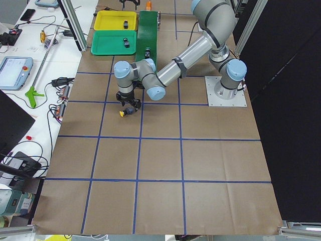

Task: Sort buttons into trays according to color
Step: 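Grasp green-cap button on belt with right gripper while left reaches pile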

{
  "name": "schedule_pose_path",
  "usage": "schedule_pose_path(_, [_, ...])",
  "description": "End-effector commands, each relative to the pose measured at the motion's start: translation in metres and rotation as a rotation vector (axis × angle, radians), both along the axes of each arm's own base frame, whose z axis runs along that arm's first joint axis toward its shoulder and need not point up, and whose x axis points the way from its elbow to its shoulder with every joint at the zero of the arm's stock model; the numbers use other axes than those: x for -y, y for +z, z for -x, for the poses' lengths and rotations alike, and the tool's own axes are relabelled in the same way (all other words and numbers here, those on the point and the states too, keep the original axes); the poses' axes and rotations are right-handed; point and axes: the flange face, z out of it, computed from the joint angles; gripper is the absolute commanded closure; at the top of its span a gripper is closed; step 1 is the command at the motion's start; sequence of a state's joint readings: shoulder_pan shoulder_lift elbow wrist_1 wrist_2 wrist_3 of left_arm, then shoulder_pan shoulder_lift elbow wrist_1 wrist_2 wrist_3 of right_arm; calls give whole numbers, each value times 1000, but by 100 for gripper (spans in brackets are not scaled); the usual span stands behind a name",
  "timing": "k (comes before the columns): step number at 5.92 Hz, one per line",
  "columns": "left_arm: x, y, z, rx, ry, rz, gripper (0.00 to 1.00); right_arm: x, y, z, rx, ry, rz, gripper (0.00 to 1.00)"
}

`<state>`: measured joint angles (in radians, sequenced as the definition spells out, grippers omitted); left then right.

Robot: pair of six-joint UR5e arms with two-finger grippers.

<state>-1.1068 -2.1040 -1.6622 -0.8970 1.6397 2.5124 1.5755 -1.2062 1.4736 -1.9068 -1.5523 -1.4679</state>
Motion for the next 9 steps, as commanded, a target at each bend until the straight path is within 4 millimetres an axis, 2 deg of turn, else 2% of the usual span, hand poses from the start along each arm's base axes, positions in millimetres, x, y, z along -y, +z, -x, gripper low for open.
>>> schedule_pose_path(1, [7,-16,7,-34,-26,14,6,-57,45,-80,16,-15,-16,0])
schedule_pose_path(2, [8,-22,9,-62,-28,18,6,-73,43,-113,17,-37,-25,0])
schedule_pose_path(3, [9,-31,9,-67,-37,7,27,-79,40,-125,20,-34,-32,0])
schedule_pose_path(4, [10,-32,8,-61,-60,16,55,-89,26,-133,21,-34,-61,0])
schedule_pose_path(5, [10,-30,7,-57,-48,18,85,-108,-7,-157,20,-53,-85,0])
schedule_pose_path(6, [9,-17,7,-50,-23,31,94,-111,-28,-173,78,-52,-28,0])
schedule_pose_path(7, [6,-1,15,-53,73,38,94,-113,-60,-179,133,-66,-44,0])
schedule_pose_path(8, [-4,22,25,-69,234,10,94,-114,-76,-179,134,-43,-44,0])
schedule_pose_path(9, [-19,47,56,-84,378,-41,94,-115,-85,-175,121,53,-51,0])
